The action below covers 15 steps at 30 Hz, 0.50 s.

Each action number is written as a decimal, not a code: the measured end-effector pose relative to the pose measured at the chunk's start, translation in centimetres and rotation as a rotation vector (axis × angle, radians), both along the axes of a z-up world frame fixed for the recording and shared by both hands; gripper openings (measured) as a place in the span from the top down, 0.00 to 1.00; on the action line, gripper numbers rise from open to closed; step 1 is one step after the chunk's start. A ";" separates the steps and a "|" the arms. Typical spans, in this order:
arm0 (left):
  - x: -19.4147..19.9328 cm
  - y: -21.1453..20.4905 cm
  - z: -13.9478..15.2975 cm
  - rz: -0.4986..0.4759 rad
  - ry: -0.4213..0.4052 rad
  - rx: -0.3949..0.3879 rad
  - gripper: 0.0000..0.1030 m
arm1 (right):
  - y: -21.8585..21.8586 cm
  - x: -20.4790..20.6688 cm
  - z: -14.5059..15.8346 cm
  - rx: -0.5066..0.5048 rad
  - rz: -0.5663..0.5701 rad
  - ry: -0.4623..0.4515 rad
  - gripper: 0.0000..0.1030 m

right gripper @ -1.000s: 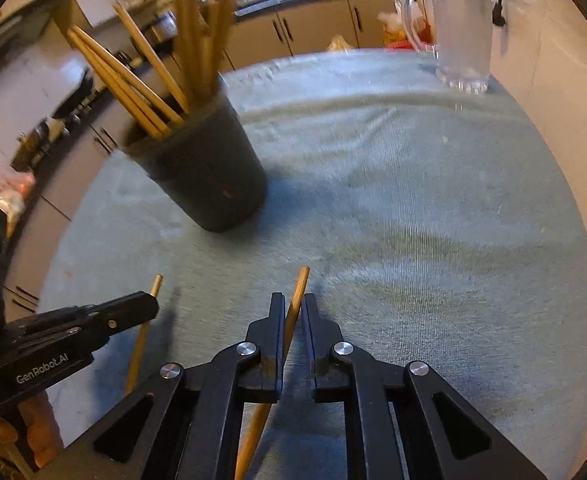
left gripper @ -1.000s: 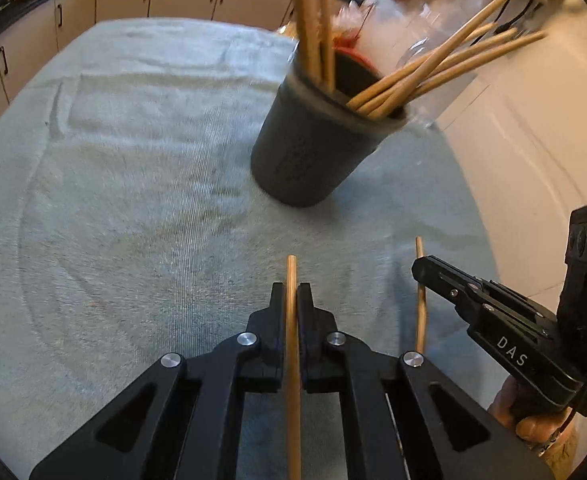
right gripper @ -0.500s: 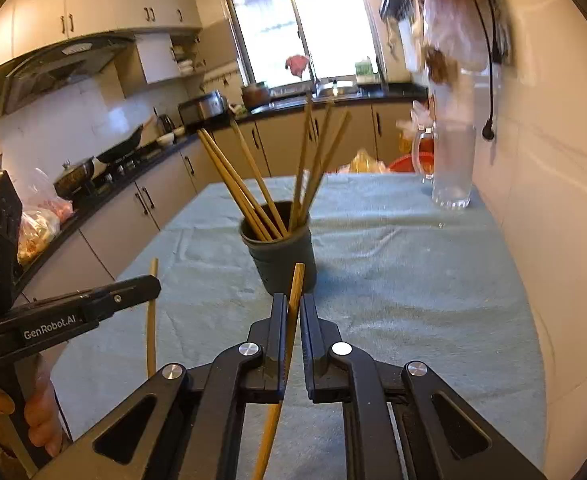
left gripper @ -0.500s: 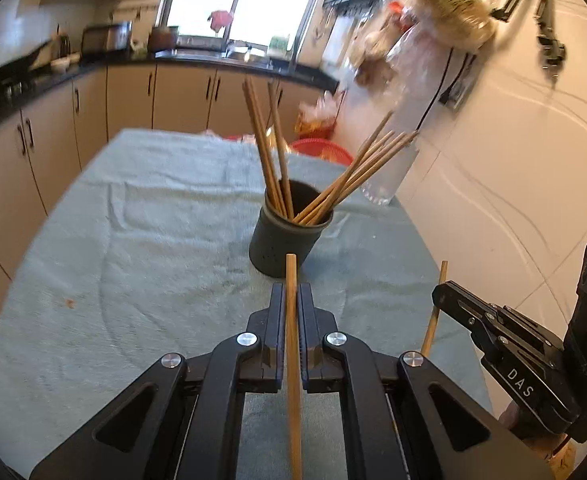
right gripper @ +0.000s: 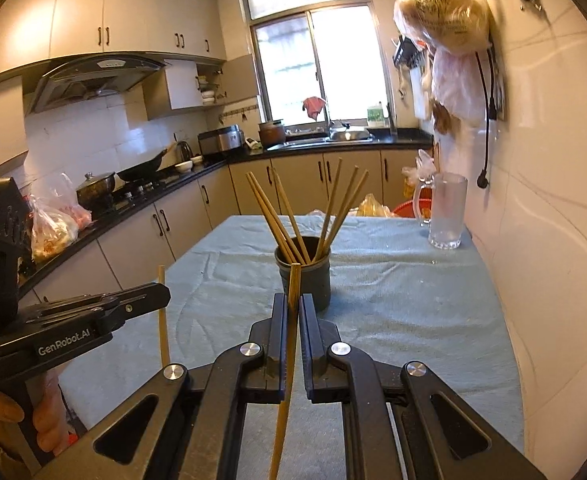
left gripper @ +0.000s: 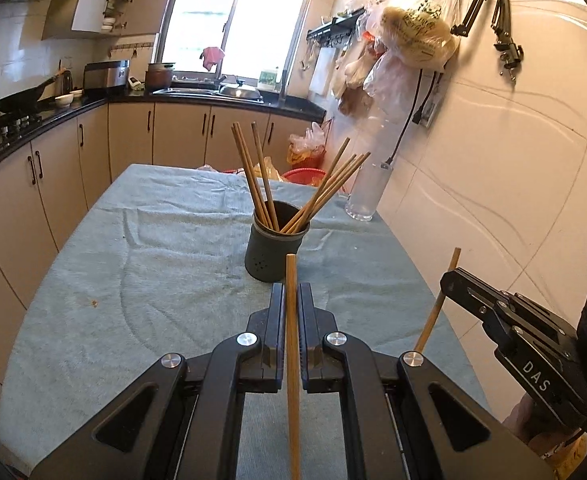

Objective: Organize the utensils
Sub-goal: 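Lift both held chopsticks and carry them above the black holder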

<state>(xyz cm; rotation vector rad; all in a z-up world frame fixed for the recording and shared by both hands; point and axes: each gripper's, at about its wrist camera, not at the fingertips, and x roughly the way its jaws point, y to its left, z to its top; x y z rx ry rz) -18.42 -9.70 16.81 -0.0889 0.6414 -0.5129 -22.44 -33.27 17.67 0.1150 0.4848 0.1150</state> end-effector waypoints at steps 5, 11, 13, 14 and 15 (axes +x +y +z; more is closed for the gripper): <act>-1.1 0.6 0.9 0.007 -0.029 -0.009 0.95 | 0.6 -1.4 1.0 -0.023 0.003 -0.042 0.94; -1.4 1.3 1.8 0.025 -0.055 -0.014 0.95 | 1.0 -2.4 2.0 -0.031 0.008 -0.077 0.94; -1.4 1.6 1.9 0.032 -0.059 -0.014 0.95 | 1.0 -2.4 2.3 -0.031 0.008 -0.084 0.94; -1.4 1.7 2.0 0.036 -0.063 -0.014 0.95 | 1.0 -2.4 2.4 -0.031 0.008 -0.086 0.94; -1.4 1.8 2.2 0.039 -0.068 -0.014 0.95 | 1.0 -2.5 2.5 -0.033 0.008 -0.090 0.94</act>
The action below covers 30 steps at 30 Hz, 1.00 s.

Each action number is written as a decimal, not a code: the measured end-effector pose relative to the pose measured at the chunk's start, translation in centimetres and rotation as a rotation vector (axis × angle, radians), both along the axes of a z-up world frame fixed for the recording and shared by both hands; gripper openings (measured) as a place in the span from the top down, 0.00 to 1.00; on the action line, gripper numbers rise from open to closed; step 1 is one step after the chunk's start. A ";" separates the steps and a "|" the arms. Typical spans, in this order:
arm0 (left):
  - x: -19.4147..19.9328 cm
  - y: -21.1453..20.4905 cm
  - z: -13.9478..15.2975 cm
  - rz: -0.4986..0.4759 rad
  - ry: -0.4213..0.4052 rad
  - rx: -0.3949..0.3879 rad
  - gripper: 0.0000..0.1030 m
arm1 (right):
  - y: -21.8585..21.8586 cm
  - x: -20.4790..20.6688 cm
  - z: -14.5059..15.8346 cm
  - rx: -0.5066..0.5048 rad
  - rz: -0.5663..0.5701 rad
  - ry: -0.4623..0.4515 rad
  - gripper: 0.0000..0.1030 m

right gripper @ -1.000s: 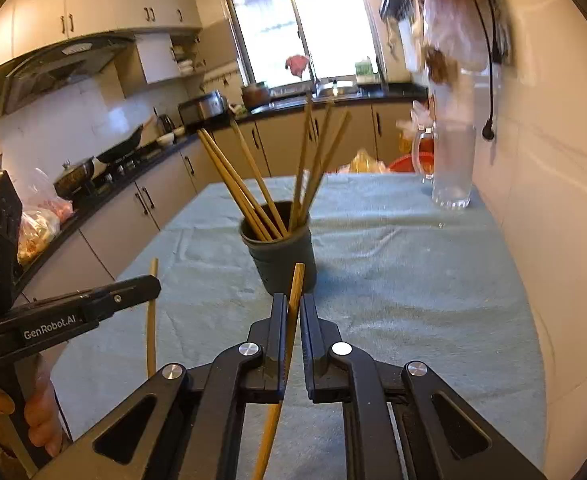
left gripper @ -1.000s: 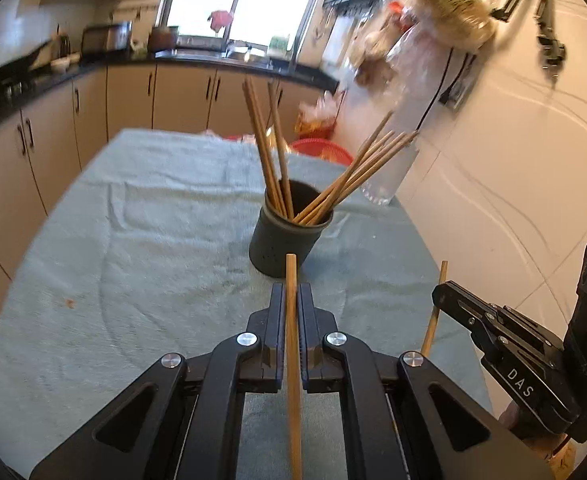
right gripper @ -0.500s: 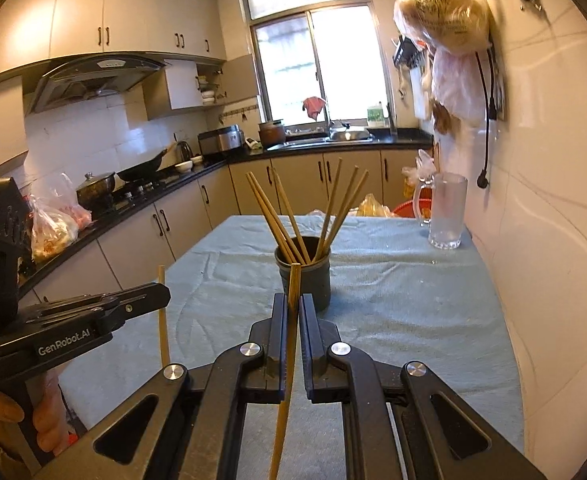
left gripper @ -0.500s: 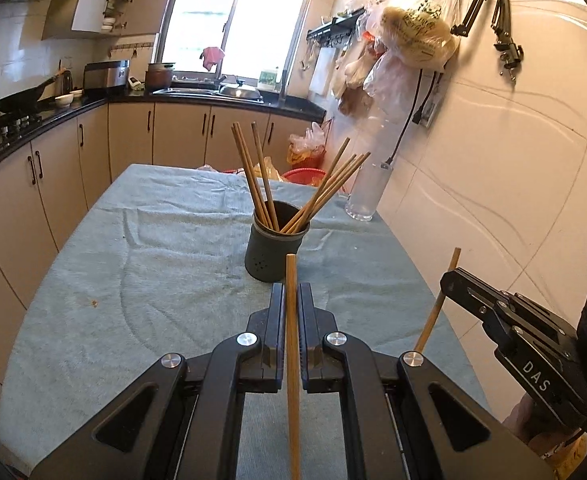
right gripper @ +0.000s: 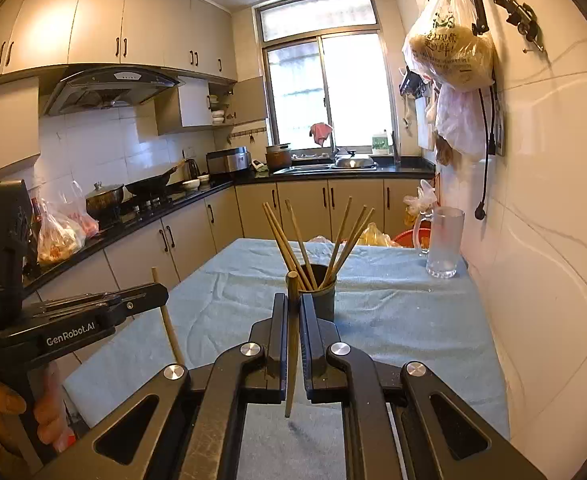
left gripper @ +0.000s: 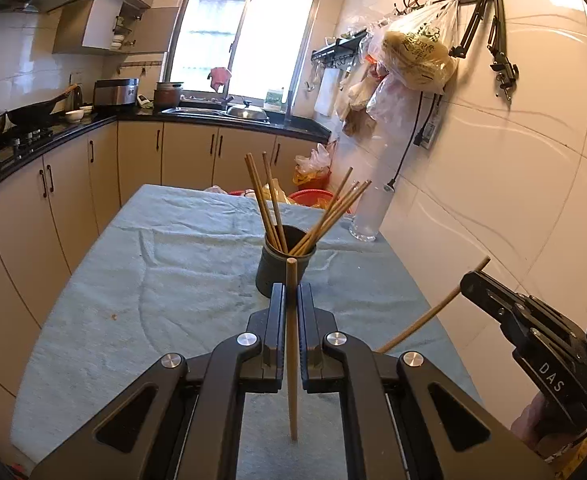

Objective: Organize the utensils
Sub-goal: 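Lift both held chopsticks and carry them above the black holder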

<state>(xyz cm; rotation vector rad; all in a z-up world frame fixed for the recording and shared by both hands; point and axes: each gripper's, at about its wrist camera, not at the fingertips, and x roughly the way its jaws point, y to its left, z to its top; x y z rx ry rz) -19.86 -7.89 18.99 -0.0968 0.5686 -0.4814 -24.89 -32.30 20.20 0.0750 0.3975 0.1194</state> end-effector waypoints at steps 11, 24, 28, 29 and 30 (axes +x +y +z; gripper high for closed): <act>-0.4 -0.6 1.2 -0.010 -0.049 0.028 0.95 | -0.1 -0.1 0.4 -0.006 -0.001 -0.010 0.94; 1.1 -1.3 3.5 -0.054 -0.071 0.035 0.95 | -0.5 1.5 2.2 -0.029 0.013 -0.020 0.94; 1.7 -1.8 4.3 -0.052 -0.105 0.056 0.95 | -0.6 2.1 2.8 -0.029 0.015 -0.023 0.94; 1.9 -1.9 4.5 -0.053 -0.108 0.060 0.95 | -0.6 2.3 2.9 -0.031 0.015 -0.024 0.94; 2.1 -2.0 4.6 -0.054 -0.108 0.063 0.95 | -0.7 2.5 3.0 -0.033 0.014 -0.024 0.94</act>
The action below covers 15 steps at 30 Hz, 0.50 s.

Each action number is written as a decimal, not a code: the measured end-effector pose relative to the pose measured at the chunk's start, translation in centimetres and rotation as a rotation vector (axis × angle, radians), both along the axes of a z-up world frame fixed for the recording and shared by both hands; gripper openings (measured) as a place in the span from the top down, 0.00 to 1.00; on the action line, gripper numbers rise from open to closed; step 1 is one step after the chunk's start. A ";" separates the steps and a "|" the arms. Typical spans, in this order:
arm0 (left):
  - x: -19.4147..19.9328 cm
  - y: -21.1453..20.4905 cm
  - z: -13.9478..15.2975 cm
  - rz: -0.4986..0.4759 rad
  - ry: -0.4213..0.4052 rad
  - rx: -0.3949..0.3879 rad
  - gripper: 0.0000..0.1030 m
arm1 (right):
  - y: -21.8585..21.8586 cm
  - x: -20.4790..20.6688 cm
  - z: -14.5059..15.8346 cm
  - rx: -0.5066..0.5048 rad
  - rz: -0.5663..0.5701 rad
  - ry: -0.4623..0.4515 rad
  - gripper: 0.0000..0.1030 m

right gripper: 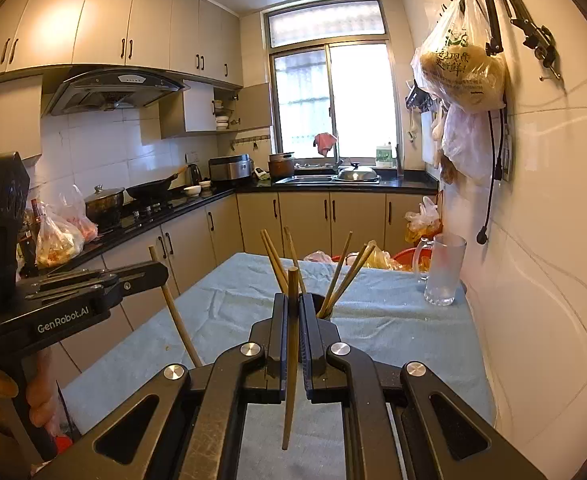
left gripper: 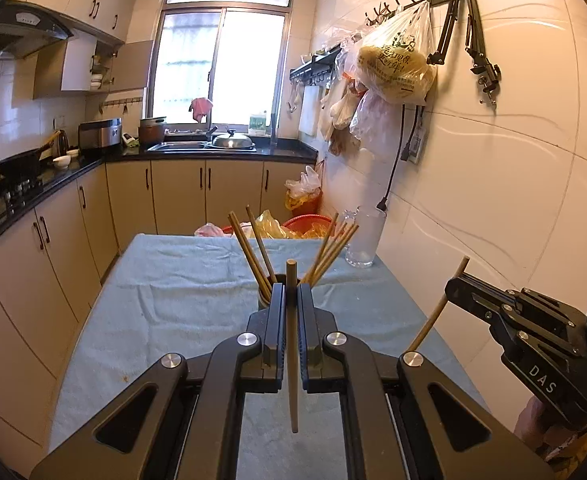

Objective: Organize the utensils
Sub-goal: 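Lift both held chopsticks and carry them above the black holder, then lower both held chopsticks down into the black holder opening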

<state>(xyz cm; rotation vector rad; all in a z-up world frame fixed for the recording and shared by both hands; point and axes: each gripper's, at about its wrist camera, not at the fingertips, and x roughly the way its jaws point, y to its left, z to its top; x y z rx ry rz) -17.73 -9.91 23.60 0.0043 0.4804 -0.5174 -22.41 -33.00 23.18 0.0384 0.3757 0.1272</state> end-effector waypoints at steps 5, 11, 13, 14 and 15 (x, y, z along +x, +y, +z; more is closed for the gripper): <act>1.0 -0.5 0.7 0.001 -0.017 0.012 0.95 | -0.2 1.1 0.7 0.000 -0.002 -0.004 0.94; 2.7 -1.0 0.5 0.012 0.003 0.038 0.95 | -0.5 2.4 1.3 -0.004 -0.004 -0.002 0.94; 3.2 -1.1 0.3 0.017 0.014 0.044 0.95 | -0.6 2.9 1.6 0.000 -0.005 -0.001 0.94; 3.5 -1.1 0.2 0.018 0.019 0.045 0.95 | -0.7 3.1 1.7 0.000 -0.006 -0.001 0.94; 3.8 -1.1 0.1 0.022 0.026 0.048 0.95 | -0.7 3.2 1.7 0.000 -0.006 0.000 0.94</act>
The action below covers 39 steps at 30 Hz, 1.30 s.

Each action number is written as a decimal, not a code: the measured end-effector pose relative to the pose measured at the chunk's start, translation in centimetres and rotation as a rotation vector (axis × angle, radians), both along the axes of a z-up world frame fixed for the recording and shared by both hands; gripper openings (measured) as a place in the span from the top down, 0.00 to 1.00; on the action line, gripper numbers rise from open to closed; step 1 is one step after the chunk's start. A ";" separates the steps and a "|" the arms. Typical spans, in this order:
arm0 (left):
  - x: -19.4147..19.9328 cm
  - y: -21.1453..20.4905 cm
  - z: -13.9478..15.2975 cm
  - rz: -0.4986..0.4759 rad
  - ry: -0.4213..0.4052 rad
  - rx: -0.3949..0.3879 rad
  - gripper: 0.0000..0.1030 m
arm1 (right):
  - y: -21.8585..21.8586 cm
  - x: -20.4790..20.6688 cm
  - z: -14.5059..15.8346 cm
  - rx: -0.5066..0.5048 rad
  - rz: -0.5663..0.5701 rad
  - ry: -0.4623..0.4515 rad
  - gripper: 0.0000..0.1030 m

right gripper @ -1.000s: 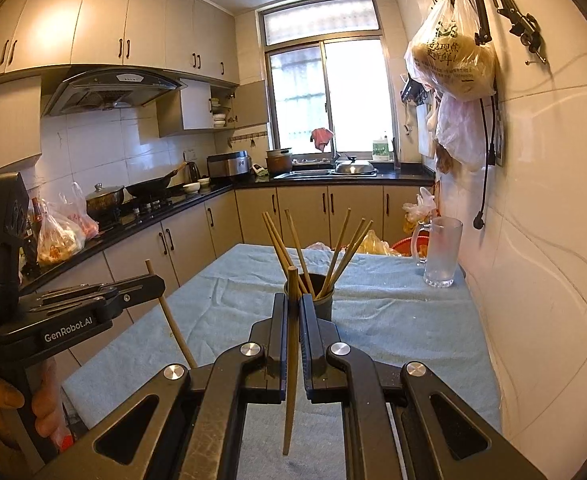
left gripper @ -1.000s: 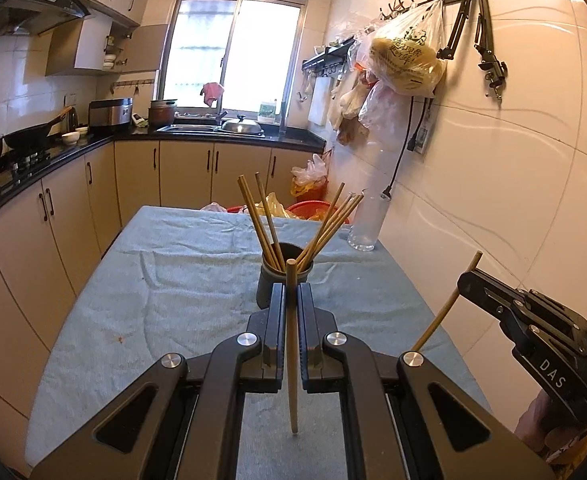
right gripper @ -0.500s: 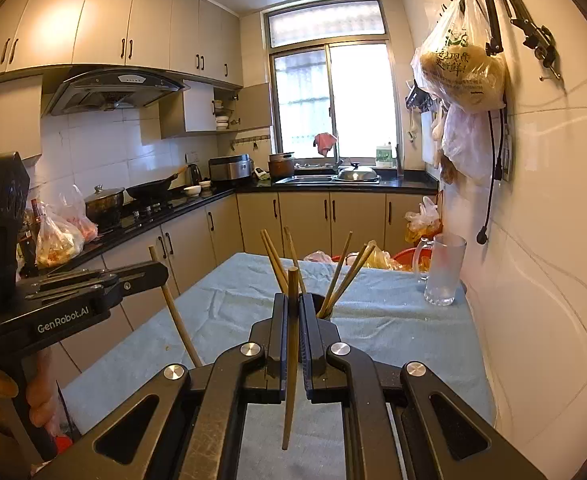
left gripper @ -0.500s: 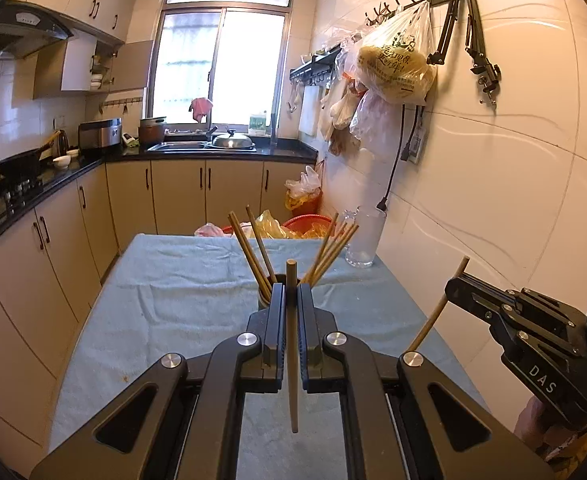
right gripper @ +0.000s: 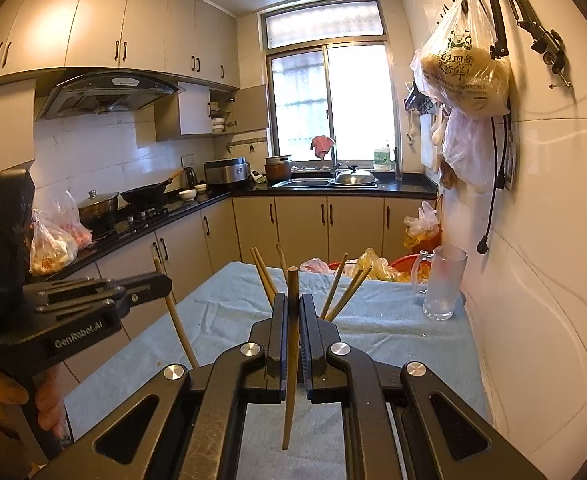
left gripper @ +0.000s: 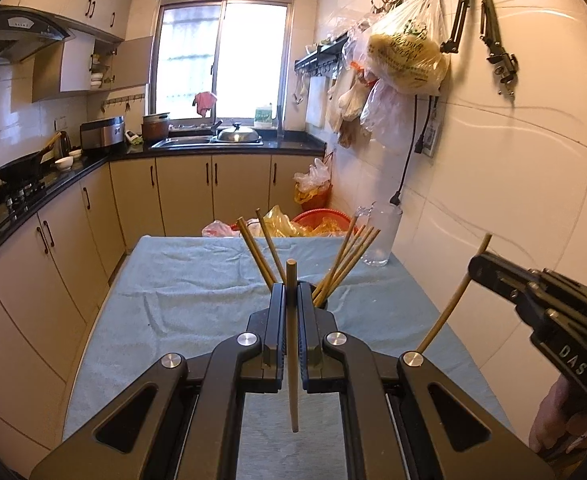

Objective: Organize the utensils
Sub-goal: 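Lower both held chopsticks down into the black holder opening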

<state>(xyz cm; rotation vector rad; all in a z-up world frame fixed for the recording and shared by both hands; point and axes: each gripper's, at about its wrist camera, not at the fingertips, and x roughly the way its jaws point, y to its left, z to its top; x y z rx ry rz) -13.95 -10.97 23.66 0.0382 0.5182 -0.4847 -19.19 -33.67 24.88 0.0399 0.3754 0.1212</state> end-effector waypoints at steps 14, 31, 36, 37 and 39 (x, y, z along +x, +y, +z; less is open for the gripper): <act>2.2 0.5 -1.1 0.027 0.055 0.028 0.95 | 0.3 1.7 0.0 -0.002 -0.003 0.024 0.94; 2.9 1.1 3.8 -0.024 -0.015 -0.034 0.95 | 0.1 4.3 3.0 0.000 -0.015 -0.002 0.94; 3.7 0.6 6.3 -0.017 -0.070 -0.066 0.95 | -0.3 6.1 4.4 0.014 -0.024 -0.012 0.94; 4.1 0.5 6.7 -0.014 -0.078 -0.071 0.95 | -0.4 6.6 4.5 0.021 -0.025 -0.012 0.94; 4.9 0.2 7.3 -0.008 -0.090 -0.088 0.95 | -0.8 7.9 4.9 0.046 -0.027 -0.008 0.94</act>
